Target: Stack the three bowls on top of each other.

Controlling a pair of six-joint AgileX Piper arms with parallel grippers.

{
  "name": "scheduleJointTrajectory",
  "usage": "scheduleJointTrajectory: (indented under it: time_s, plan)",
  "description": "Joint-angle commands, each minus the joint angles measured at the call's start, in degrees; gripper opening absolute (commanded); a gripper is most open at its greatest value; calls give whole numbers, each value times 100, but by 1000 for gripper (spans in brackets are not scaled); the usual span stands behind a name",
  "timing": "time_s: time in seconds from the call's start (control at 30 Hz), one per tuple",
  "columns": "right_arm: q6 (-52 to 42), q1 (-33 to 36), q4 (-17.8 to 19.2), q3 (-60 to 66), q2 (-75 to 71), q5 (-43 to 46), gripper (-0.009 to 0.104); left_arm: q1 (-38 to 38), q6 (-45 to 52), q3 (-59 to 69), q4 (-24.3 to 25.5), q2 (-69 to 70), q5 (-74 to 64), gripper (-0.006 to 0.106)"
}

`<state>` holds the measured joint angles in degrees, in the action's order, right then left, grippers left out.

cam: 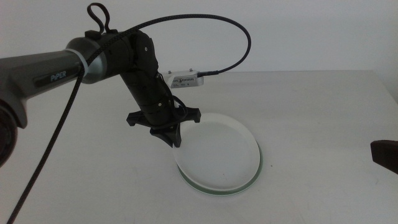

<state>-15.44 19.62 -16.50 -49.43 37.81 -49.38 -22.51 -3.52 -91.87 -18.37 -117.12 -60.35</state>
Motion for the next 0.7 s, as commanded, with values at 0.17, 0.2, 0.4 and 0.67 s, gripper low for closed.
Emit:
scheduleJointTrajectory:
  time_s: [0.17, 0.2, 0.4, 0.67]
  plan:
    - [-57, 8, -55, -131, 4, 386, 61, -39, 267, -176, -292, 331, 107, 64]
    - [-57, 8, -55, -131, 4, 386, 61, -39, 352, -176, -342, 339, 86, 75]
    - [-57, 8, -55, -131, 4, 386, 61, 27, 743, -361, -456, 560, -347, 105]
    - [-57, 8, -55, -131, 4, 386, 61, 379, 793, -638, 74, 1355, -1130, 105]
